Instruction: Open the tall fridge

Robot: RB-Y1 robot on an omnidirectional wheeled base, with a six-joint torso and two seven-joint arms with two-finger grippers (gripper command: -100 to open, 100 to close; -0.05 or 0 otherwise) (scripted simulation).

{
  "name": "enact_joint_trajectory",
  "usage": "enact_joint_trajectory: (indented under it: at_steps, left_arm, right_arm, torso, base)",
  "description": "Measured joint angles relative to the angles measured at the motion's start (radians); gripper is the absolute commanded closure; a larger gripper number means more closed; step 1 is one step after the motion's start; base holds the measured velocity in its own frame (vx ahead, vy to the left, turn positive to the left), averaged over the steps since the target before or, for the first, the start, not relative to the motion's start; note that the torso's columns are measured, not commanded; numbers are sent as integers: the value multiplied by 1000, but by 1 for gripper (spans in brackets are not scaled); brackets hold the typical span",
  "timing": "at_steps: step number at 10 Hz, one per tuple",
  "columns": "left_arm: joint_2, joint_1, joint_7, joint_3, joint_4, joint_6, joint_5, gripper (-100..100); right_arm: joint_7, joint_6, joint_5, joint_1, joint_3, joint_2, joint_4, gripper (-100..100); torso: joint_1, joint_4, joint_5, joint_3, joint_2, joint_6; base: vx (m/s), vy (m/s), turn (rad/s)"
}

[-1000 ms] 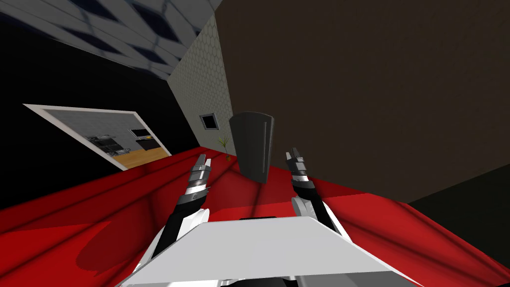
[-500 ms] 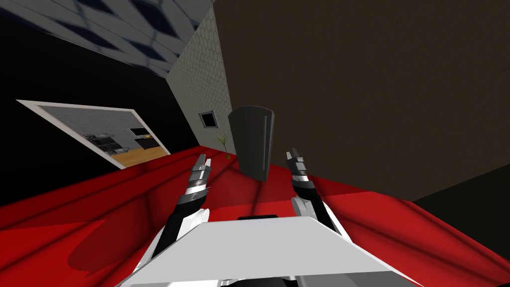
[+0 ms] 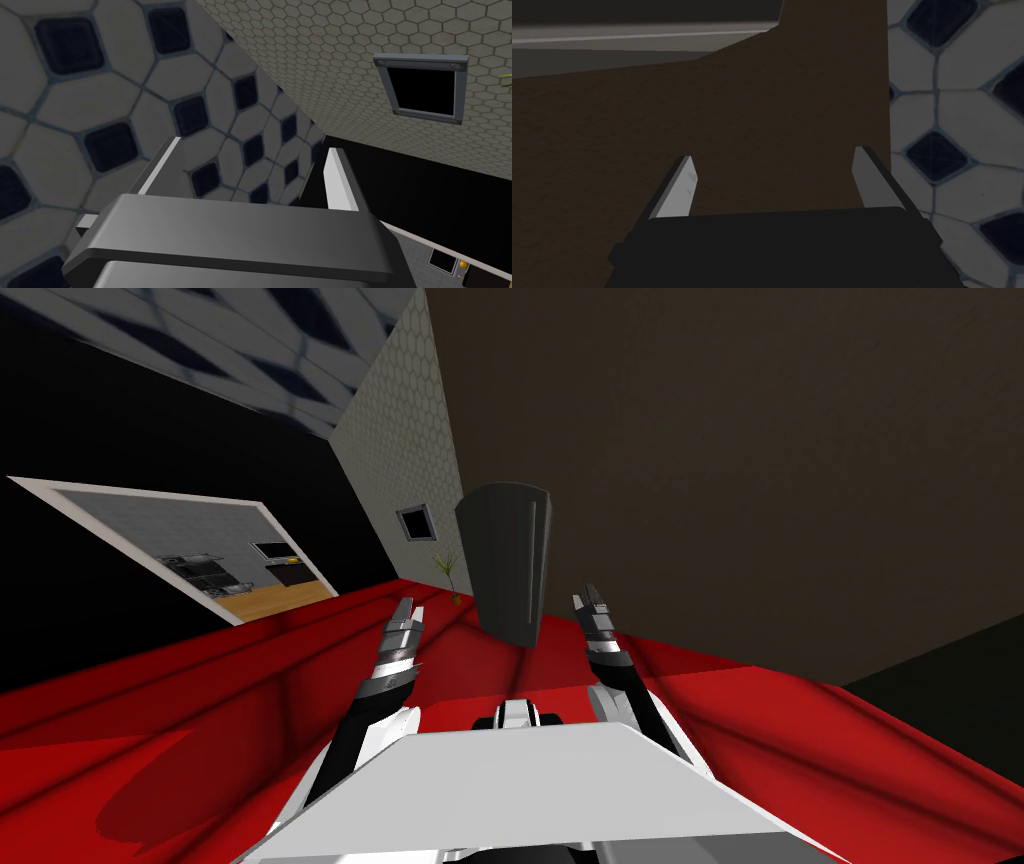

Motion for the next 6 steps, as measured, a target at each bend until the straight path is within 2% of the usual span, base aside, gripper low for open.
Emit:
enact_joint_trajectory:
  at_steps: [3, 6]
  left_arm:
    - [0, 0, 0, 0, 0, 0, 0, 0]
    - [0, 0, 0, 0, 0, 0, 0, 0]
  right_arm:
    - [25, 13, 30, -2, -14, -62, 10, -100]
    - [67, 31, 77, -3, -33, -114, 29, -100]
  torso:
    - [0, 4, 0, -6, 3, 0]
    - [-1, 4, 0, -5, 4, 0]
  base:
    - [81, 61, -37]
    - [119, 84, -58]
